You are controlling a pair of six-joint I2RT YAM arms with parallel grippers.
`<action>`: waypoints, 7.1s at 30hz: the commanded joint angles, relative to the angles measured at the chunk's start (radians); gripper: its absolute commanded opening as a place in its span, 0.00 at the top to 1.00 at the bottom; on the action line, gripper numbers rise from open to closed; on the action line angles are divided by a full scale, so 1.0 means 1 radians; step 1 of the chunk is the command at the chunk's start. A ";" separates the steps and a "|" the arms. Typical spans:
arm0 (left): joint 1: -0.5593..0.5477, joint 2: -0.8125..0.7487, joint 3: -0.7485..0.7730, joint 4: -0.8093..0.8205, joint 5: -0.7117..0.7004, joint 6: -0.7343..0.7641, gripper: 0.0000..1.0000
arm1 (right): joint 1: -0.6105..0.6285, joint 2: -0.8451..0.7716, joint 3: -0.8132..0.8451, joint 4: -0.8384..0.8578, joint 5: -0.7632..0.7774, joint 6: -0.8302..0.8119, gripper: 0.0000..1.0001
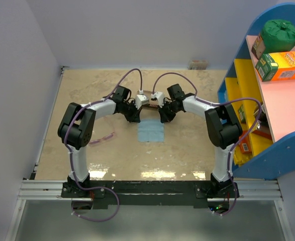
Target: Organize the sunglasses
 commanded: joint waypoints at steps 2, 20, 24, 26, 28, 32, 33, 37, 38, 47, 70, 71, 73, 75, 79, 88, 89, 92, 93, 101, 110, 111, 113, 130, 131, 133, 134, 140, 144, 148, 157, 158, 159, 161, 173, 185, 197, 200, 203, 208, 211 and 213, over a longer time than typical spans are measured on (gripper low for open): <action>0.010 -0.049 -0.019 0.030 0.060 0.027 1.00 | -0.001 -0.068 0.008 -0.023 -0.072 -0.035 1.00; 0.010 -0.128 -0.072 -0.028 0.192 0.113 1.00 | 0.019 -0.140 -0.066 -0.073 -0.140 -0.061 1.00; 0.010 -0.135 -0.079 -0.045 0.197 0.125 1.00 | 0.017 -0.154 -0.081 -0.070 -0.155 -0.061 1.00; 0.010 -0.142 -0.090 -0.048 0.206 0.128 1.00 | 0.019 -0.160 -0.084 -0.073 -0.163 -0.063 1.00; 0.010 -0.151 -0.099 -0.053 0.209 0.132 1.00 | 0.022 -0.164 -0.087 -0.073 -0.167 -0.064 1.00; 0.010 -0.165 -0.113 -0.059 0.222 0.144 1.00 | 0.025 -0.171 -0.093 -0.080 -0.172 -0.071 1.00; 0.010 -0.172 -0.116 -0.062 0.222 0.144 1.00 | 0.023 -0.172 -0.094 -0.080 -0.172 -0.071 1.00; 0.008 -0.174 -0.122 -0.074 0.234 0.154 1.00 | 0.028 -0.180 -0.101 -0.082 -0.174 -0.077 1.00; 0.010 -0.175 -0.121 -0.082 0.235 0.159 1.00 | 0.031 -0.181 -0.104 -0.085 -0.169 -0.080 1.00; 0.010 -0.169 -0.121 -0.140 0.261 0.199 1.00 | 0.046 -0.197 -0.138 -0.079 -0.158 -0.078 1.00; 0.002 -0.145 -0.138 -0.211 0.300 0.251 1.00 | 0.081 -0.203 -0.173 -0.063 -0.111 -0.075 1.00; 0.001 -0.142 -0.138 -0.211 0.301 0.251 1.00 | 0.083 -0.204 -0.175 -0.063 -0.108 -0.075 1.00; -0.001 -0.137 -0.138 -0.211 0.304 0.250 1.00 | 0.085 -0.204 -0.179 -0.059 -0.100 -0.074 1.00; -0.001 -0.134 -0.138 -0.212 0.310 0.248 1.00 | 0.083 -0.206 -0.179 -0.048 -0.089 -0.071 1.00; -0.002 -0.126 -0.138 -0.211 0.312 0.250 1.00 | 0.083 -0.214 -0.178 -0.033 -0.074 -0.060 1.00; -0.005 -0.119 -0.147 -0.209 0.315 0.254 1.00 | 0.085 -0.252 -0.164 -0.017 -0.051 -0.049 1.00; -0.005 -0.119 -0.147 -0.209 0.317 0.254 1.00 | 0.083 -0.253 -0.163 -0.017 -0.051 -0.049 1.00; -0.008 -0.120 -0.148 -0.208 0.320 0.254 1.00 | 0.083 -0.258 -0.153 -0.021 -0.052 -0.048 1.00; -0.007 -0.120 -0.150 -0.209 0.320 0.254 1.00 | 0.083 -0.260 -0.149 -0.024 -0.052 -0.049 1.00; -0.008 -0.119 -0.148 -0.205 0.318 0.253 1.00 | 0.085 -0.240 -0.176 -0.036 -0.046 -0.072 1.00; -0.010 -0.111 -0.145 -0.208 0.318 0.254 0.99 | 0.085 -0.233 -0.186 -0.039 -0.051 -0.078 1.00; -0.008 -0.111 -0.145 -0.208 0.318 0.254 0.98 | 0.086 -0.232 -0.187 -0.040 -0.051 -0.078 1.00; -0.008 -0.111 -0.145 -0.209 0.320 0.256 0.98 | 0.086 -0.230 -0.187 -0.040 -0.054 -0.078 1.00; -0.010 -0.100 -0.141 -0.195 0.329 0.237 0.93 | 0.104 -0.215 -0.201 -0.013 -0.045 -0.063 1.00; -0.008 -0.099 -0.141 -0.197 0.329 0.239 0.92 | 0.104 -0.217 -0.202 -0.011 -0.045 -0.063 1.00; -0.008 -0.097 -0.141 -0.200 0.330 0.242 0.91 | 0.106 -0.215 -0.202 -0.013 -0.042 -0.065 1.00; -0.008 -0.096 -0.141 -0.202 0.330 0.243 0.90 | 0.106 -0.215 -0.202 -0.011 -0.042 -0.065 1.00; -0.010 -0.096 -0.141 -0.208 0.335 0.250 0.89 | 0.104 -0.215 -0.199 -0.008 -0.034 -0.060 1.00; -0.010 -0.097 -0.141 -0.211 0.338 0.256 0.88 | 0.104 -0.220 -0.201 -0.008 -0.029 -0.061 1.00; -0.010 -0.097 -0.141 -0.214 0.343 0.256 0.86 | 0.104 -0.217 -0.202 -0.010 -0.029 -0.064 1.00; -0.010 -0.096 -0.136 -0.240 0.355 0.280 0.73 | 0.104 -0.212 -0.198 -0.021 -0.028 -0.071 0.83; -0.010 -0.097 -0.136 -0.244 0.357 0.285 0.69 | 0.104 -0.214 -0.198 -0.019 -0.028 -0.071 0.81; -0.011 -0.097 -0.135 -0.248 0.357 0.288 0.67 | 0.104 -0.218 -0.198 -0.019 -0.028 -0.072 0.79; -0.010 -0.096 -0.133 -0.258 0.366 0.300 0.63 | 0.104 -0.220 -0.198 -0.024 -0.025 -0.074 0.75; 0.054 -0.122 -0.093 -0.197 0.349 0.213 0.32 | 0.069 -0.238 -0.167 -0.033 -0.062 -0.054 0.55; 0.062 -0.056 -0.095 -0.051 0.262 0.096 0.28 | 0.025 -0.158 -0.170 -0.001 -0.086 -0.006 0.55; 0.038 -0.003 -0.073 -0.105 0.269 0.139 0.36 | 0.025 -0.105 -0.156 -0.040 -0.160 -0.032 0.67; 0.031 -0.003 -0.075 -0.143 0.272 0.170 0.40 | 0.026 -0.102 -0.153 -0.045 -0.169 -0.035 0.69; 0.028 -0.002 -0.076 -0.183 0.278 0.200 0.44 | 0.025 -0.099 -0.152 -0.044 -0.167 -0.035 0.70; 0.024 -0.005 -0.081 -0.228 0.278 0.236 0.51 | 0.025 -0.108 -0.158 -0.021 -0.151 -0.022 0.68; 0.019 -0.005 -0.089 -0.229 0.278 0.240 0.54 | 0.025 -0.109 -0.158 -0.016 -0.147 -0.017 0.66; 0.016 0.000 -0.089 -0.234 0.280 0.242 0.58 | 0.026 -0.109 -0.158 -0.016 -0.147 -0.017 0.65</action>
